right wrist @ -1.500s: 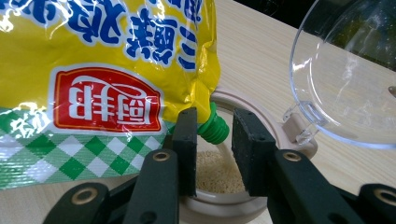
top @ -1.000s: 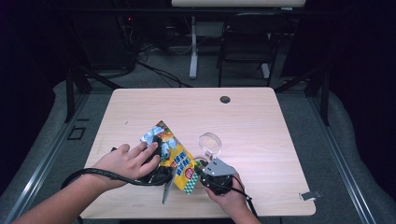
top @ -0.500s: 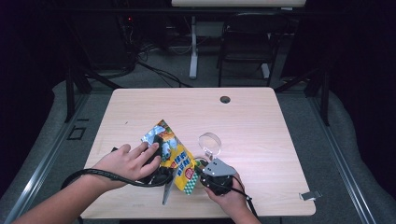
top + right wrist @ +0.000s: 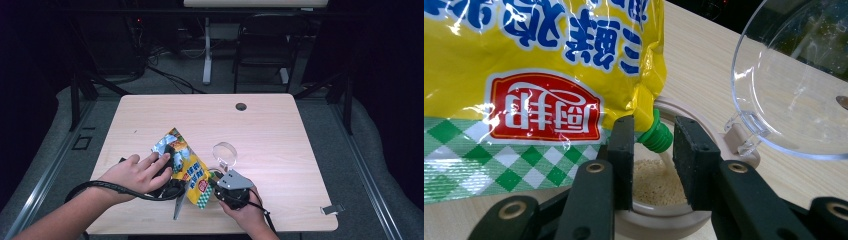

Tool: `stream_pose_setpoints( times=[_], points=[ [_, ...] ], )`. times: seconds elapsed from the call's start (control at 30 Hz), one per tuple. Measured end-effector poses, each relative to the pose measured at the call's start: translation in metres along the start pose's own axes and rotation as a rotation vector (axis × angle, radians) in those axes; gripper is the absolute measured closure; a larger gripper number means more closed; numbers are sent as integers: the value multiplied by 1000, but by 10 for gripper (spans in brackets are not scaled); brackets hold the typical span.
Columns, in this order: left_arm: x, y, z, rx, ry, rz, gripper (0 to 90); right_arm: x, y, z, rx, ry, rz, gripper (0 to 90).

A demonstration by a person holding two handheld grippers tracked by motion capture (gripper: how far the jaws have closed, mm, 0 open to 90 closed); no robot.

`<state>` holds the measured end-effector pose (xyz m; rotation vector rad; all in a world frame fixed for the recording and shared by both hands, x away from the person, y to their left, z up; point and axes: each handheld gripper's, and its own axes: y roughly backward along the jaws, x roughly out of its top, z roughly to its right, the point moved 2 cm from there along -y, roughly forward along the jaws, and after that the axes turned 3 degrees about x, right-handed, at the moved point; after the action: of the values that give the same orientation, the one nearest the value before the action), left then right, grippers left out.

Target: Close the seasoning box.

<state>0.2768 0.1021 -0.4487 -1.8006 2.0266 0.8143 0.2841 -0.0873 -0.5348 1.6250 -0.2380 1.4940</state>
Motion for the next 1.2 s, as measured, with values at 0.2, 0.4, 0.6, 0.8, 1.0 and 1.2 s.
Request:
stream_pose_setpoints(
  times=[0.2,0.4,0.6,0.8,1.0,1.2],
  points=[
    [0,1,-2,-4,0,1,758,0,1,0,-1,4,-3,702],
    [0,2,-4,-2,-5,5,761,0,2,0,-2,2,-1,700],
    [0,3,-4,8,-11,13,800,0,3,0,2,3,3,696],
    [0,3,-5,14,-10,15,808,0,4,0,3,2,2,695],
    [0,4,-5,7,-7,16,810,0,4,0,3,3,1,694],
    [0,5,-5,14,-11,21,812,0,5,0,3,2,6,690]
  ],
)
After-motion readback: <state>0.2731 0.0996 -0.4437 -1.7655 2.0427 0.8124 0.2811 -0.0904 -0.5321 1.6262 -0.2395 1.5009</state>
